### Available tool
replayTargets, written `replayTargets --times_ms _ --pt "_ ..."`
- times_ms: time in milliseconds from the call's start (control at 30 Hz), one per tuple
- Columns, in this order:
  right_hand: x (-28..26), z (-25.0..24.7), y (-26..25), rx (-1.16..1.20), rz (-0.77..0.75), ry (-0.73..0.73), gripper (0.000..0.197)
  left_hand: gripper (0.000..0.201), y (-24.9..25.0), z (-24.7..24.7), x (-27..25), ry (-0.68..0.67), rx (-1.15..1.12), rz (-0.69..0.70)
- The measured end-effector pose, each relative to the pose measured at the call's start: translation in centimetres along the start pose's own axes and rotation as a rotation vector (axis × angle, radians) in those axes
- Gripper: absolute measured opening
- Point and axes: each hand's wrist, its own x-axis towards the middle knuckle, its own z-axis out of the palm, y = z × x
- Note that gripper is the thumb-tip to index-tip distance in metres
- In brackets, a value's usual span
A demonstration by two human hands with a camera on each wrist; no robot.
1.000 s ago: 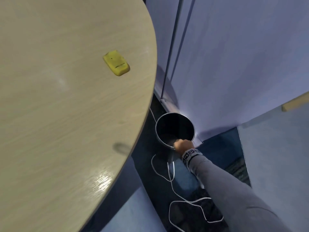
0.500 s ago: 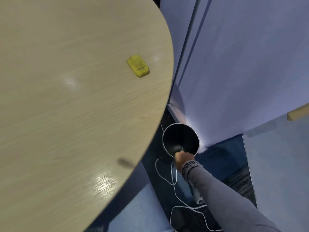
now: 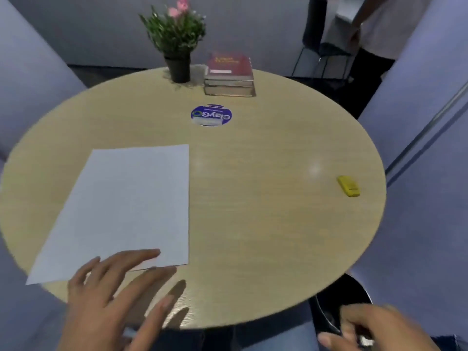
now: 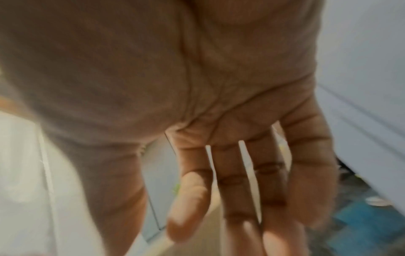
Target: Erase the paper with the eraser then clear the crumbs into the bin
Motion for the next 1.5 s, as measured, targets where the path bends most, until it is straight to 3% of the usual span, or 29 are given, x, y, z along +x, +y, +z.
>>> replayTargets --times_ms 133,233,333,633,967,1100,1233,1500 --pt "1.2 2.1 -7.6 0.125 -0.32 0.288 0.036 0.042 -5.1 -2.4 -3.4 0.103 0.066 -0.45" --pt "3.5 5.8 -12.9 -0.052 -0.534 0.346 0.038 0.049 -7.0 -2.9 -5.2 0.108 0.116 -0.535" --pt "5.1 8.7 -16.4 -0.128 -0.538 0.35 0.054 0.059 -8.0 -3.0 -6.3 0.103 0.133 -0.587" --pt "5.9 10.8 -17.9 -0.283 -0.332 0.208 0.078 0.062 -9.4 -1.3 -6.6 -0.066 0.18 -0.515" --pt "5.2 8.6 -12.0 -0.31 -0.145 0.229 0.08 0.081 -5.0 2.9 -3.9 -0.245 0.321 -0.215" --pt "4.5 6.7 -9.5 -0.263 -0.018 0.148 0.084 0.087 -2.6 4.7 -2.6 -0.305 0.309 -0.155" --pt "4.5 5.7 -7.4 -0.218 -0.066 0.19 0.111 0.089 -0.7 5.9 -1.5 -0.339 0.322 -0.12" --pt "3.8 5.8 -6.8 -0.218 -0.101 0.178 0.091 0.087 -0.1 5.9 -1.3 -0.27 0.369 -0.085"
